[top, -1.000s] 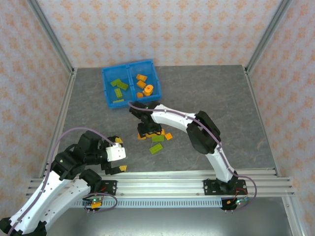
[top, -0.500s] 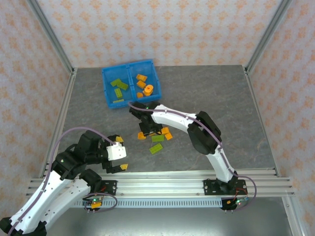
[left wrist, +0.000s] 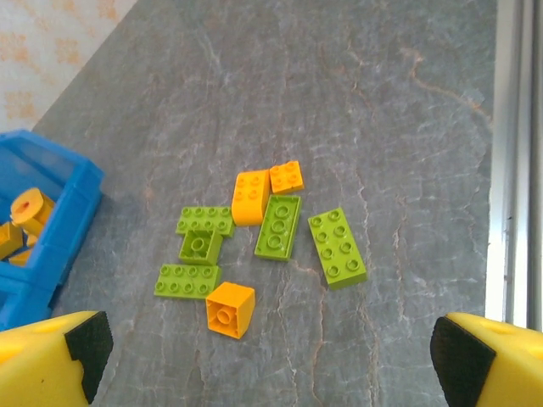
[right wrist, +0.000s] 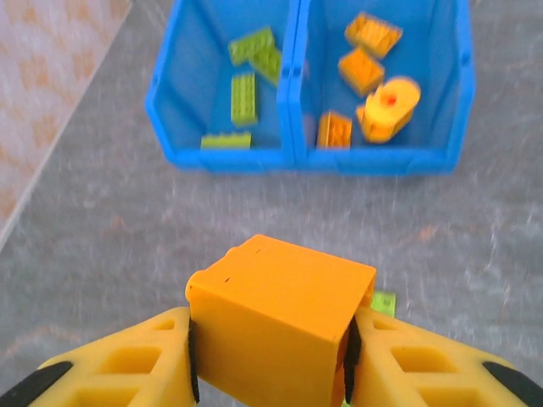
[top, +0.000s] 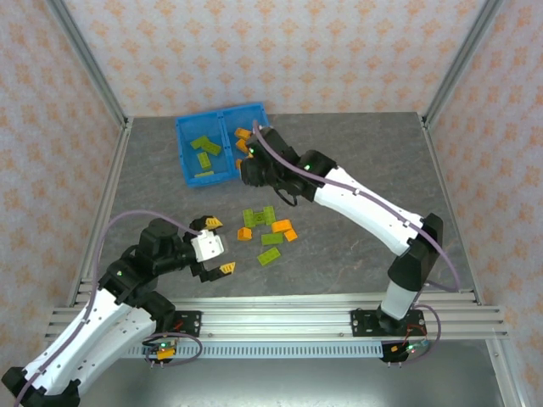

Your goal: Sort the legos into containers by color

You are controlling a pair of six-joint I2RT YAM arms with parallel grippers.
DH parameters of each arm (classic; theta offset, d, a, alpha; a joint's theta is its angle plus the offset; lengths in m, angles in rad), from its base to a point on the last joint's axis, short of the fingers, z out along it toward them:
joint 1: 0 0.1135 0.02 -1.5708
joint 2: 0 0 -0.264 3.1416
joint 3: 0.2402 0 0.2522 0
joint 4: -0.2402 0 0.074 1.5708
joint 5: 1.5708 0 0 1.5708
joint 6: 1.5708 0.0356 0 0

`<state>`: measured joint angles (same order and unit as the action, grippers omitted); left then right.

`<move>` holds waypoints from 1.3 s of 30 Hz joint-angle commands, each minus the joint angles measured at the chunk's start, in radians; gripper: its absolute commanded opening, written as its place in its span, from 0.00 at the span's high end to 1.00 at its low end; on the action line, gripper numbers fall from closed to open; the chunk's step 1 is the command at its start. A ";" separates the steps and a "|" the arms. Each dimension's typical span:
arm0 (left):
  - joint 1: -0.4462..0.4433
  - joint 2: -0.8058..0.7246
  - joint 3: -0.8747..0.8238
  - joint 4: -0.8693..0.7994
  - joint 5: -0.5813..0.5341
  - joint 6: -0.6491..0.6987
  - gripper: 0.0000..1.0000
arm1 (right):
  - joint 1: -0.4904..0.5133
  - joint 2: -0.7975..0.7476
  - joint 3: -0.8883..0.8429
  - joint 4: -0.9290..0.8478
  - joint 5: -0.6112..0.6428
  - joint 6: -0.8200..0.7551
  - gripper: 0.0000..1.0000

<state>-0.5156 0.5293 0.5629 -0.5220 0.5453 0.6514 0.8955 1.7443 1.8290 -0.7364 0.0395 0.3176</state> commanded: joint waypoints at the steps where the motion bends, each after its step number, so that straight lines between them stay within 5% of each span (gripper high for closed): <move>1: -0.003 0.005 -0.020 0.069 -0.021 -0.002 0.00 | -0.067 0.117 0.111 0.041 0.052 -0.047 0.58; 5: -0.004 -0.013 -0.041 0.106 0.007 -0.009 0.00 | -0.134 0.290 0.285 0.037 0.006 -0.067 0.58; 13: -0.003 -0.013 -0.060 0.219 -0.205 -0.178 0.00 | -0.202 0.730 0.846 -0.081 -0.067 -0.060 0.58; 16: -0.001 0.025 -0.046 0.218 -0.267 -0.215 0.00 | -0.234 0.827 0.926 -0.036 -0.134 0.006 0.58; 23: -0.001 0.139 0.008 0.166 -0.274 -0.231 0.01 | -0.247 0.893 0.926 0.058 -0.271 0.096 0.57; 28: -0.001 0.144 0.011 0.158 -0.280 -0.231 0.01 | -0.248 0.873 0.925 0.025 -0.266 0.106 0.36; 39: -0.001 0.133 0.012 0.156 -0.304 -0.238 0.00 | -0.259 0.603 0.894 -0.124 -0.265 0.006 0.34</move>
<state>-0.5156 0.6758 0.5419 -0.3546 0.2752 0.4366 0.6441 2.5324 2.7121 -0.8013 -0.2111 0.3721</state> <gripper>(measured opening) 0.995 0.662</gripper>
